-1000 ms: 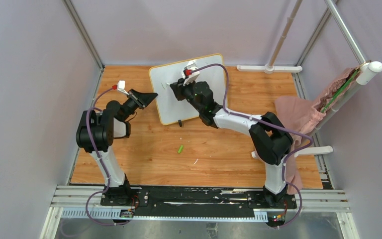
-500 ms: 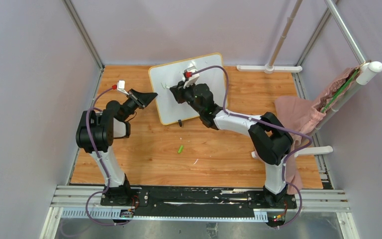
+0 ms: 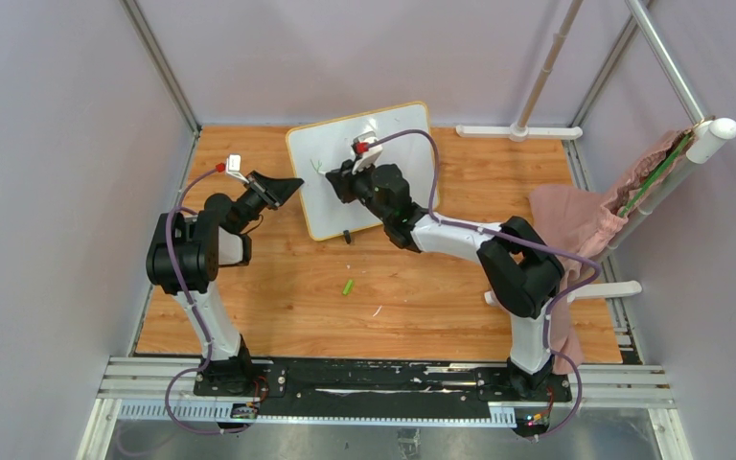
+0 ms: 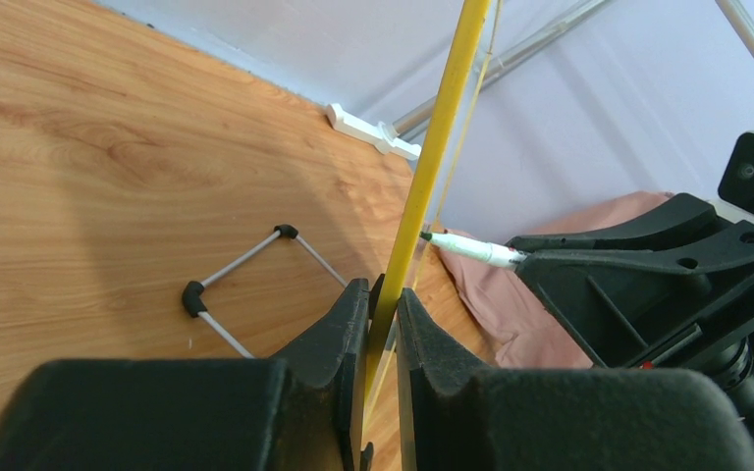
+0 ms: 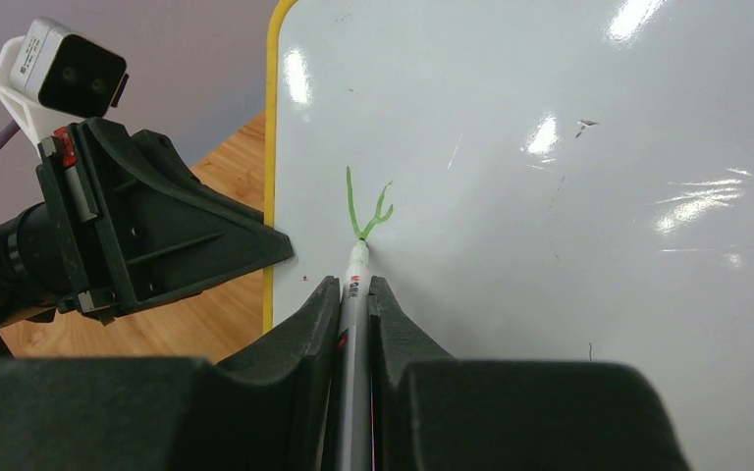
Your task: Write a sentence on the whiteboard
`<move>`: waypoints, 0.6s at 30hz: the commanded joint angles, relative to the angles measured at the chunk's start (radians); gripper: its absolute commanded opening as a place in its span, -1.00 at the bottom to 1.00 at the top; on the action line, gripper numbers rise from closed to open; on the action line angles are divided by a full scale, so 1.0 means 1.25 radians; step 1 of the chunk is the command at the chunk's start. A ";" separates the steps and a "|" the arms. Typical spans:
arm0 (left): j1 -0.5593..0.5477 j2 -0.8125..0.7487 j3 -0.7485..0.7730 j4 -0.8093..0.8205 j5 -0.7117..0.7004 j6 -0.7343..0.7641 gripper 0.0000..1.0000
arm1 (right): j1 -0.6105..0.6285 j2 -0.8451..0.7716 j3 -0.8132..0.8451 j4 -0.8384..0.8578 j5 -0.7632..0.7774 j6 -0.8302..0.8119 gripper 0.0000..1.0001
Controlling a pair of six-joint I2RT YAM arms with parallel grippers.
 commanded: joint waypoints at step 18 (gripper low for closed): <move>-0.007 -0.043 -0.009 0.049 -0.006 -0.004 -1.00 | 0.009 -0.033 -0.094 0.010 0.005 0.011 -1.00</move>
